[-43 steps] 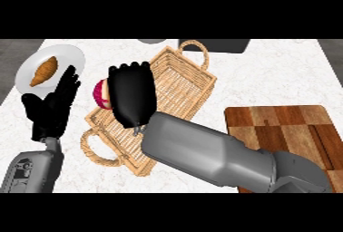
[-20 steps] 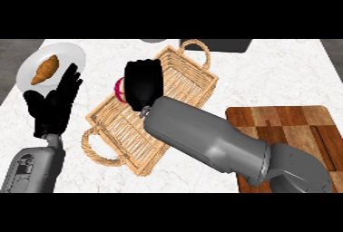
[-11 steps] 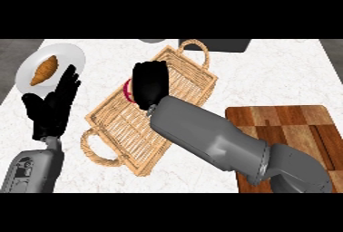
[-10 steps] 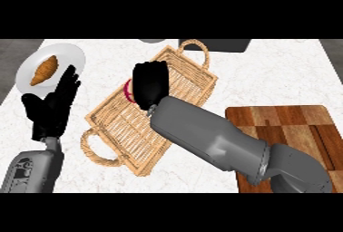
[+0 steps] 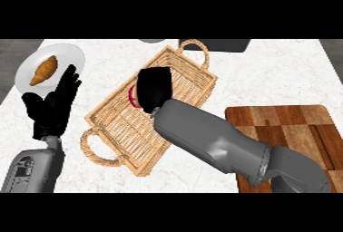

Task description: Pick the cupcake from the cutting board and place it in the basket

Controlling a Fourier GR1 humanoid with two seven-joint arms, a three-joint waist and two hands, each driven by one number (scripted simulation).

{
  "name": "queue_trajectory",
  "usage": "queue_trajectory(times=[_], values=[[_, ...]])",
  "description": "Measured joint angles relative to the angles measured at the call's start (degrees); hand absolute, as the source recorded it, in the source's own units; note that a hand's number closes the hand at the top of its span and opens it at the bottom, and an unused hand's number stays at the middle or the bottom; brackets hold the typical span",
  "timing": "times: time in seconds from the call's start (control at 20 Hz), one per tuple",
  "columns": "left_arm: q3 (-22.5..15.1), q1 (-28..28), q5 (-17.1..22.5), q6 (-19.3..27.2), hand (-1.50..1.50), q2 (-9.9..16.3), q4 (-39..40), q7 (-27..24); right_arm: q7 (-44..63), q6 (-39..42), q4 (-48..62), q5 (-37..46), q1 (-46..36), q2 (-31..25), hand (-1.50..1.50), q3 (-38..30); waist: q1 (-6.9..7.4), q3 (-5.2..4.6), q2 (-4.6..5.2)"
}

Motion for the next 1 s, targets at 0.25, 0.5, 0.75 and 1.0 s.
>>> queue_trajectory(times=[0.25,0.5,0.75,1.0], values=[[-0.34,-0.19,-0.28,-0.04,0.0,-0.01,-0.84,0.79,-0.56,0.29,0.72,-1.6,0.74,-0.01,1.5,0.15,0.25,0.01,0.04],[-0.25,0.17,-0.06,-0.32,0.0,0.03,-1.49,0.98,-0.76,0.78,1.81,-3.94,2.54,-0.02,1.5,-0.3,0.37,0.01,0.06],[-0.27,-0.09,-0.22,-0.25,0.0,0.0,-1.64,1.42,2.2,2.54,1.77,-6.25,2.51,-0.08,-1.5,-0.55,0.4,0.01,0.05],[0.29,-0.46,-0.15,-0.2,0.0,0.26,-1.08,1.31,1.95,-2.4,1.79,-5.81,2.67,-0.09,-1.5,-1.92,0.03,0.04,0.0]])
